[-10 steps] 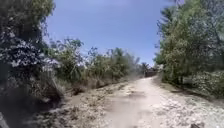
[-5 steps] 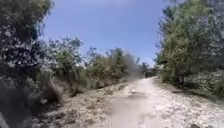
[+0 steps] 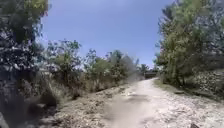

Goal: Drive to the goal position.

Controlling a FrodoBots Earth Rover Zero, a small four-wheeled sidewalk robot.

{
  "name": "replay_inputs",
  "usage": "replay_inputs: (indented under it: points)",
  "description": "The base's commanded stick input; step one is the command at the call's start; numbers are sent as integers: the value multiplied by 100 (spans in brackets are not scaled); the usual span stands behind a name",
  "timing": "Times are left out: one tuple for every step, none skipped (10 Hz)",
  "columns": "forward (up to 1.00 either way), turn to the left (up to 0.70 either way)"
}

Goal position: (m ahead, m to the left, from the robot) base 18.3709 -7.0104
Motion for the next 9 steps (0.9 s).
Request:
replay_inputs:
  points:
    - [27, -69]
    - [28, -69]
    - [28, -69]
    - [28, -69]
    - [28, -69]
    - [28, -70]
    - [24, -72]
    - [19, -75]
    - [19, -75]
